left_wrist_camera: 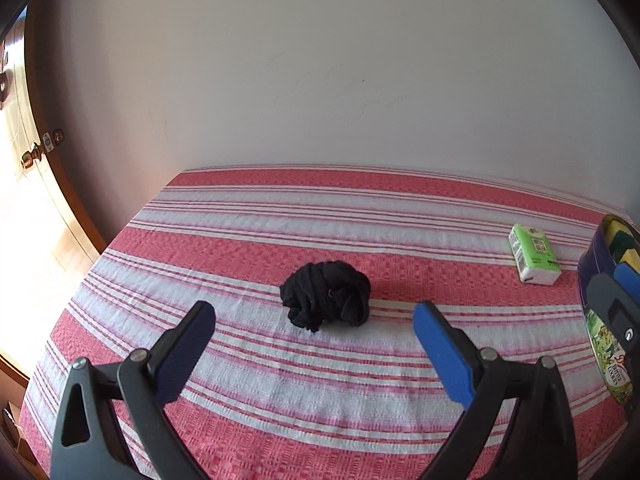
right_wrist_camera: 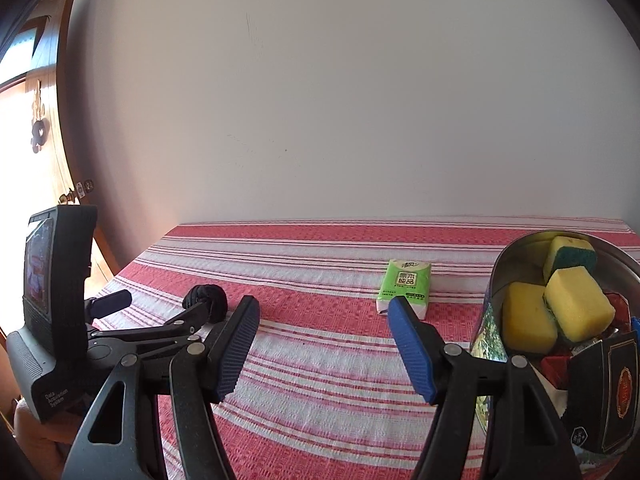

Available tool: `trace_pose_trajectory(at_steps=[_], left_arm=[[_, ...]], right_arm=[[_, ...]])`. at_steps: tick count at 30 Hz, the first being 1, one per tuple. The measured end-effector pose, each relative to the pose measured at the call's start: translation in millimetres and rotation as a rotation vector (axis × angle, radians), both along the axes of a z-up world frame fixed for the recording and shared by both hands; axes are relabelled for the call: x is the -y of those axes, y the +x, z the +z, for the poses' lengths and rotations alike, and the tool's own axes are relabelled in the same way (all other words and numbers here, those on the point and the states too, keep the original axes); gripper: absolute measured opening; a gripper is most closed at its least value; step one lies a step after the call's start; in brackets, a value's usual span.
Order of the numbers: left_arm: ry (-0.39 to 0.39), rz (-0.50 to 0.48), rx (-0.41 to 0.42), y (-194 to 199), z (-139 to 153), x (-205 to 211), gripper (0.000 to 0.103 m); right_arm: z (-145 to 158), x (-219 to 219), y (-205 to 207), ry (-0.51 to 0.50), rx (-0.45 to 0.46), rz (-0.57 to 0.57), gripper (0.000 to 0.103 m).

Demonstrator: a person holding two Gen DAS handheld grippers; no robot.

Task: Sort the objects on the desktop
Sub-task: 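Grasp the black sock bundle with left tool while right tool grasps the green tissue pack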

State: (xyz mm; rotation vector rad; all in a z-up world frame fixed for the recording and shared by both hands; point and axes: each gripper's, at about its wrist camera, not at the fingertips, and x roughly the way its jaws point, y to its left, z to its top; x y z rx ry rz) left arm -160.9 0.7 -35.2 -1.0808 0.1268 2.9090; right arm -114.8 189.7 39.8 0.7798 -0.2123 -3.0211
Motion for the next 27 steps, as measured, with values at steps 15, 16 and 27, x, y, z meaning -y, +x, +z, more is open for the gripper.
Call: trace_pose_trajectory(at_steps=[15, 16, 27], left_arm=[[-0.047, -0.016, 0.123, -63, -31, -16, 0.101], [-0.04, -0.013, 0.133, -66, -34, -15, 0.101], [0.073, 0.042, 0.236, -92, -59, 5, 0.101]], right_arm=[[-34, -22, -100, 0.025, 0.182, -0.181, 0.069], [-36, -22, -105, 0.037, 0.194, -0.19, 0.069], [-59, -26, -143, 0.134, 0.343, -0.278, 0.069]])
